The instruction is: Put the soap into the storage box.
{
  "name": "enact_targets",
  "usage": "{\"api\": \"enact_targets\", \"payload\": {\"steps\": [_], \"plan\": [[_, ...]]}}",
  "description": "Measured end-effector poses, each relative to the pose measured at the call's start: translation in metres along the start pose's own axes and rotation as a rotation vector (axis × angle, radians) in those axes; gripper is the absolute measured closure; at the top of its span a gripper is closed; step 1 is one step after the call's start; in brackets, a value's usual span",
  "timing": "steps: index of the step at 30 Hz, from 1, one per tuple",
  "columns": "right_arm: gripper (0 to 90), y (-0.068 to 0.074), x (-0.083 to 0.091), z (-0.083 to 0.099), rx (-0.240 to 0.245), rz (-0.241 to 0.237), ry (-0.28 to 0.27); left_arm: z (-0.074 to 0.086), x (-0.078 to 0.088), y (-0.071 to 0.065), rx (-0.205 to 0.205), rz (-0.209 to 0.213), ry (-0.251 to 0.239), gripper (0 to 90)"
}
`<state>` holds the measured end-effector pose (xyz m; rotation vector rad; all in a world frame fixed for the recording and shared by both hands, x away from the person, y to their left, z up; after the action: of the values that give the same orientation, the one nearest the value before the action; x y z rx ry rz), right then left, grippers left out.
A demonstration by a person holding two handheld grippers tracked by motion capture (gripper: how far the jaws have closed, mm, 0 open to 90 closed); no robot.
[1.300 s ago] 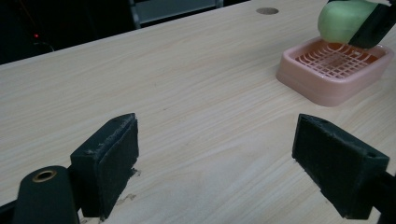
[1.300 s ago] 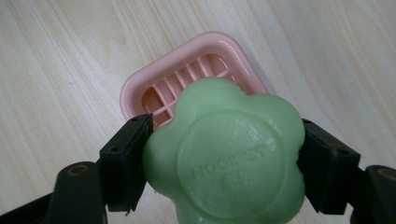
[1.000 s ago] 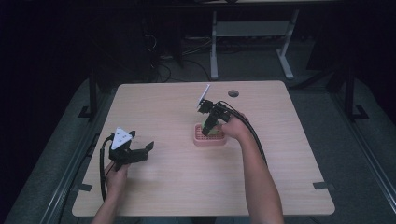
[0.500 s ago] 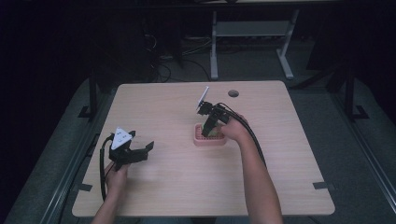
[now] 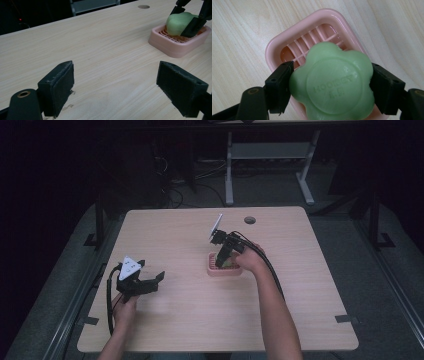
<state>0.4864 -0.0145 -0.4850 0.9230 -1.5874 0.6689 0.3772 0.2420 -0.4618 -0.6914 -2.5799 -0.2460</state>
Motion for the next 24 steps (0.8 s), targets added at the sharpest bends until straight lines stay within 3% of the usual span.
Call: {"api": "enact_targets", "payload": {"steps": [24], "plan": [[25.7, 0.001, -0.001, -0.0004, 0.013, 0.004, 0.0, -0.0001, 0.0, -0.0003, 0.0, 0.001, 0.001, 14.3]]}}
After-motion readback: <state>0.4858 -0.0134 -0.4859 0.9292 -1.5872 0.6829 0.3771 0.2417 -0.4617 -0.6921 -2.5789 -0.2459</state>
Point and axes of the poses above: each handheld gripper's, and its own axes: x roughly backward along the jaws, z roughly out of its underside, y roughly to its left, the point moved 7 cm from there along -x, roughly forward along the jaws, and after that the axes turned 2 degrees about y, right-handed, at the moved point
